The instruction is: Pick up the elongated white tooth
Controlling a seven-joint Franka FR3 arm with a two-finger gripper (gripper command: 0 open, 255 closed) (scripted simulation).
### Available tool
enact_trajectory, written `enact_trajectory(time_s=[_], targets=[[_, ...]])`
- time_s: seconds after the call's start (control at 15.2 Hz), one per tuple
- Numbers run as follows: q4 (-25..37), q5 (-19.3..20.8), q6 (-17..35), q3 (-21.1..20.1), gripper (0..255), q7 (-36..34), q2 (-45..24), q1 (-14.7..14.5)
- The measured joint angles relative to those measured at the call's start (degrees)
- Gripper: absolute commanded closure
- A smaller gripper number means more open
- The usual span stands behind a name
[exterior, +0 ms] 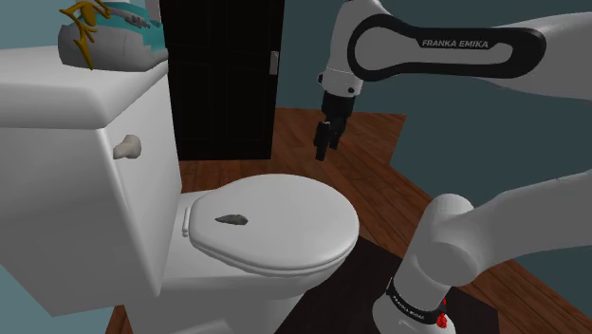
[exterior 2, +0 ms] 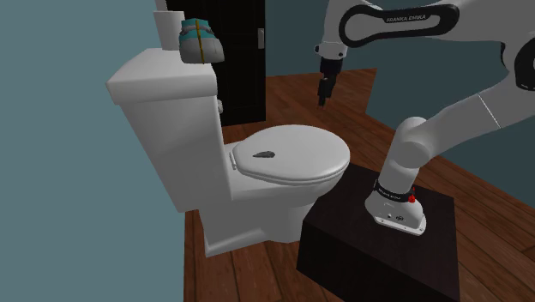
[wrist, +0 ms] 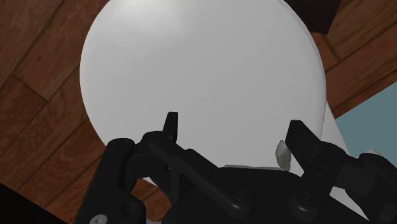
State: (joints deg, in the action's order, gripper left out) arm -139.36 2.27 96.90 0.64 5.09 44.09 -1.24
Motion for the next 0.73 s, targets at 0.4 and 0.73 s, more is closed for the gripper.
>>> enact_trajectory(time_s=[0.4,0.73], targets=[[2.5,0.0,3.9,-3.2,0,-1.8,-8.8,-1.4],[6.6,0.7,7.3,-7.2,0,-4.5,-19.7,-3.0]])
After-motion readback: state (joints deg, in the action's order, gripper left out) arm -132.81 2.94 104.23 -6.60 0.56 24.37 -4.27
